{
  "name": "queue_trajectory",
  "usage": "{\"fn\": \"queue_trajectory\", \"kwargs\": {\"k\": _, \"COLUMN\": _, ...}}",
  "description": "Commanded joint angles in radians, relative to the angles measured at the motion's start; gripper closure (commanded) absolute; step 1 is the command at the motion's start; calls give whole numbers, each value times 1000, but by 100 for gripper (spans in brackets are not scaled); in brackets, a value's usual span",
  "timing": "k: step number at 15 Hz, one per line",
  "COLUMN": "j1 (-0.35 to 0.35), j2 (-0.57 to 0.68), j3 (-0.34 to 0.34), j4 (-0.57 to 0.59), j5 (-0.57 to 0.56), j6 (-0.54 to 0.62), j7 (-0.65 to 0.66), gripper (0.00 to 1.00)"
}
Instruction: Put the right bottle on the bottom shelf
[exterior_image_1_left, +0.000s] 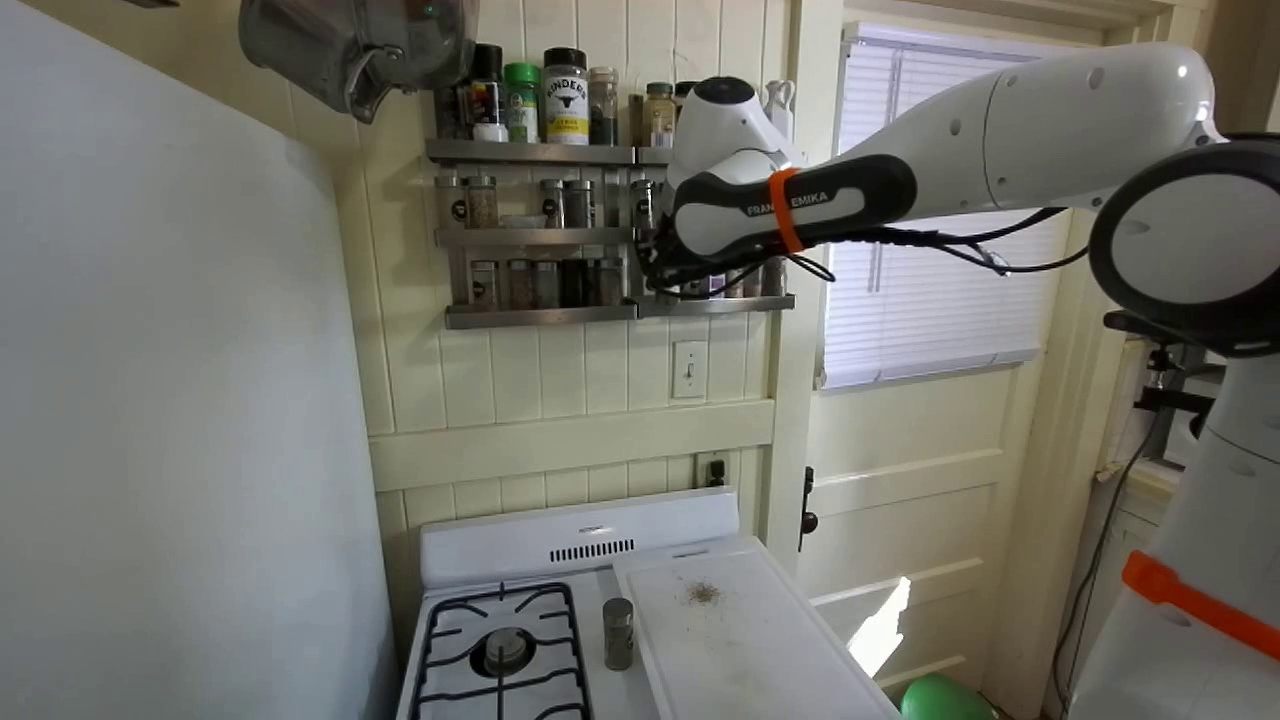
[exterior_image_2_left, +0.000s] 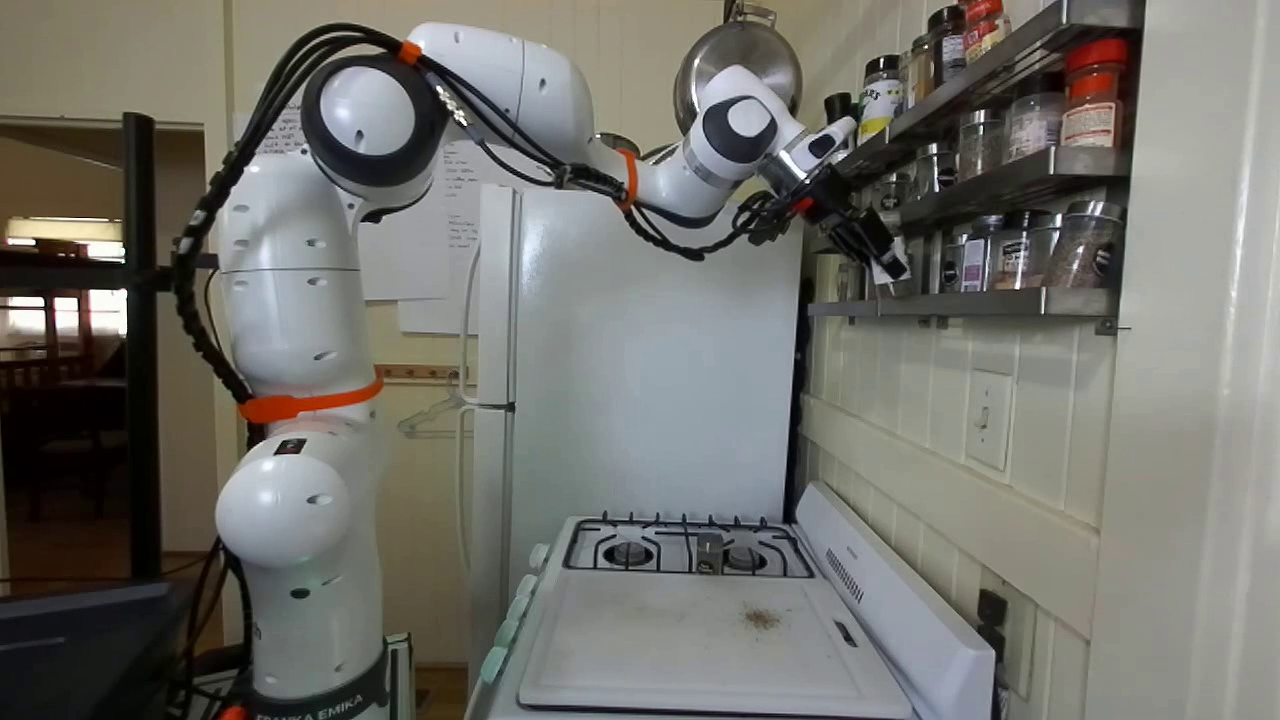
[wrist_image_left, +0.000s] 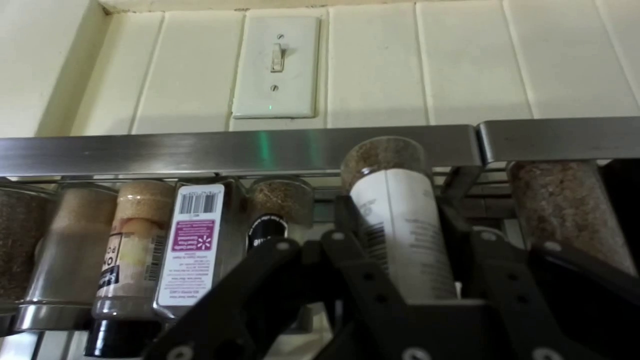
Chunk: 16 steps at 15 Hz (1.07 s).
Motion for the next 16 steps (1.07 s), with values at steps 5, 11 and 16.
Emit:
{"fn": "queue_trajectory", "kwargs": {"k": 5, "j1": 27, "j2": 1, "j3": -14, "j4": 13, "j5": 19, "j6": -20, "j7": -13, "gripper": 83}}
{"fn": "queue_trajectory", "kwargs": {"k": 11, "j1": 30, "j2": -18, "j3": -12, "j4": -5, "j5": 13, "j6": -10, "j7": -1, "gripper": 83}}
{"fn": "queue_trajectory", "kwargs": {"k": 16, "j1": 32, "j2": -22, "j3": -12, "j4": -9, "j5": 27, "j6": -24, "j7": -8, "gripper": 83}}
